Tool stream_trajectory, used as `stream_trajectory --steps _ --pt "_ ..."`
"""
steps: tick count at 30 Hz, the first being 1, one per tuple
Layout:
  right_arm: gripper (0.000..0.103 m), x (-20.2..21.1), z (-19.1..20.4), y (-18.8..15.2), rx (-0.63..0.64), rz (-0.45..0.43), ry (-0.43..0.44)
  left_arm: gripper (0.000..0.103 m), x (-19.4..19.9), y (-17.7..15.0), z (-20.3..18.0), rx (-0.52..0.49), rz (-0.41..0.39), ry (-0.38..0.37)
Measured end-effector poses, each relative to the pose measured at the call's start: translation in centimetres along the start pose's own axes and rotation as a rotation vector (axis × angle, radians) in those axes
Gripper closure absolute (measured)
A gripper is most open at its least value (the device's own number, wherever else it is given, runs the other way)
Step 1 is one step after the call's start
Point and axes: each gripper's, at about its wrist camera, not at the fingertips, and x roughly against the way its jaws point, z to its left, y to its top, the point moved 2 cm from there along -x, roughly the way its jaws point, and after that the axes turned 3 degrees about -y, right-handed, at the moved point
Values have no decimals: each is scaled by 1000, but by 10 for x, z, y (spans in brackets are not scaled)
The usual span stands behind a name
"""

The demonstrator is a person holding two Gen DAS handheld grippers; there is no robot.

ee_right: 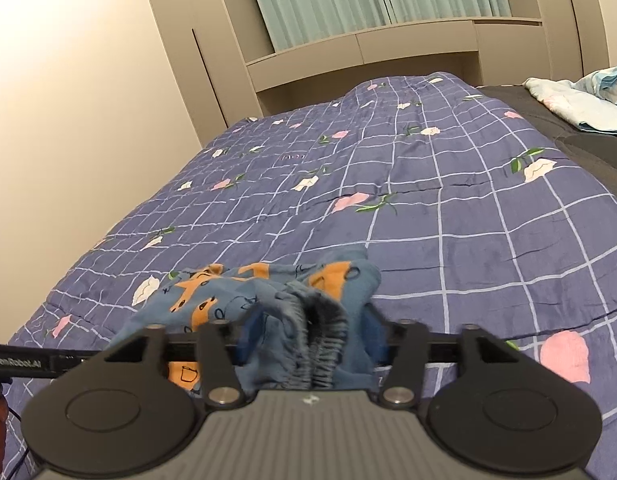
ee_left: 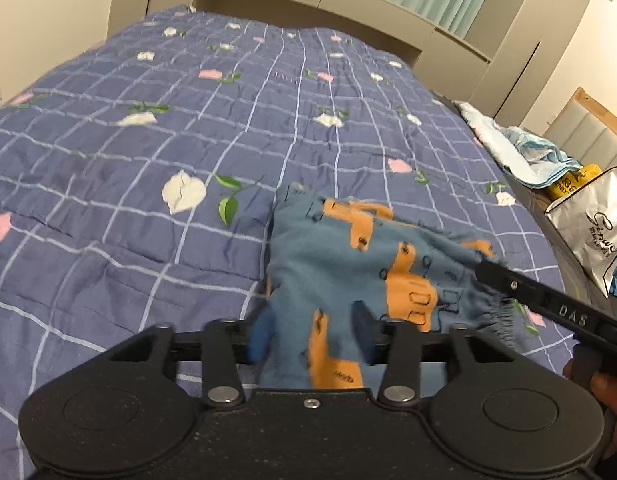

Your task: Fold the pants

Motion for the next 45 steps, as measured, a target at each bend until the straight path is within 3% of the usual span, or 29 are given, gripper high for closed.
stream_trajectory --steps 7,9,11,15,24,41,45 --pt "14 25 5 -6 17 -40 -32 19 30 3 -15 -53 -67 29" --pt "8 37 10 -8 30 -59 -44 5 40 2 -18 -69 -86 40" --pt "5 49 14 -11 39 -79 -50 2 50 -1 -21 -91 -107 68" --pt "0 75 28 -17 69 -116 -65 1 69 -9 -25 -126 -127 103" --pt "0 130 54 -39 82 -194 -114 1 109 -47 -28 -192 -191 124" --pt "0 194 90 -128 61 -254 -154 1 148 -147 -19 -224 -249 110" --pt "0 202 98 -146 128 -255 -195 1 153 -165 -24 -258 -259 106"
